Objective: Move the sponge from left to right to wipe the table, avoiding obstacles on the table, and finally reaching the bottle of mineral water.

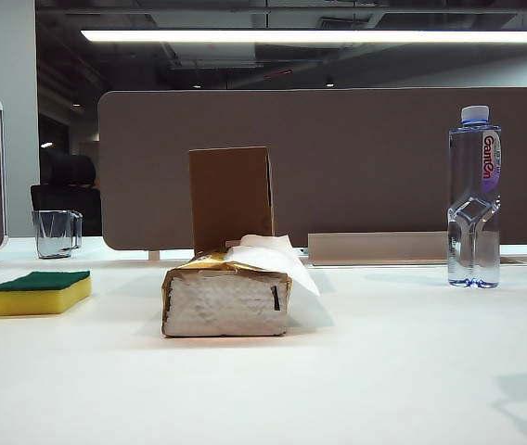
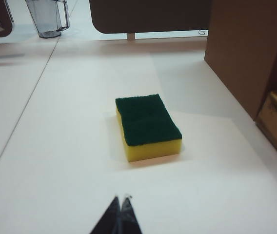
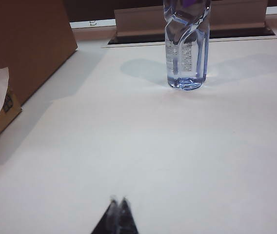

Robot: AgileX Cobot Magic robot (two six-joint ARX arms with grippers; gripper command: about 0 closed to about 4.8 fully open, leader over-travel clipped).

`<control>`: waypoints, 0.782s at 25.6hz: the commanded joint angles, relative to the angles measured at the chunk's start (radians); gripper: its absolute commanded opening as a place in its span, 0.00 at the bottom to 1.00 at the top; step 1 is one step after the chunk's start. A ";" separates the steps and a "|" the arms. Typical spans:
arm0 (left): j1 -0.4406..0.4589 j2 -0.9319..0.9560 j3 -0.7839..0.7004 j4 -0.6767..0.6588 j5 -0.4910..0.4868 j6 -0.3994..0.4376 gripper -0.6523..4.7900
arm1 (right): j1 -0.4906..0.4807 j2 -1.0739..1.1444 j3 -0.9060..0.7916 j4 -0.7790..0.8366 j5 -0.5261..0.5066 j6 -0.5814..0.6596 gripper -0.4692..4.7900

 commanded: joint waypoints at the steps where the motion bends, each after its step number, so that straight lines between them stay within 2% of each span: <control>1: 0.000 0.001 0.005 0.049 0.019 -0.136 0.11 | 0.000 -0.003 0.000 0.014 -0.001 0.002 0.08; 4: 0.000 0.001 0.022 0.050 0.027 -0.143 0.14 | 0.000 -0.003 0.000 0.014 -0.001 0.002 0.08; 10: 0.000 0.001 0.073 0.050 0.060 -0.144 0.40 | 0.000 -0.003 0.001 0.020 -0.002 0.002 0.08; 12: 0.000 0.001 0.090 0.050 0.072 -0.156 0.46 | 0.000 -0.003 0.004 0.023 -0.002 0.003 0.09; 18: 0.000 0.001 0.159 0.005 0.121 -0.216 0.46 | 0.000 -0.003 0.038 0.023 -0.005 0.032 0.09; 20: 0.000 0.002 0.191 -0.038 0.127 -0.230 0.48 | 0.000 -0.003 0.053 0.023 -0.006 0.056 0.13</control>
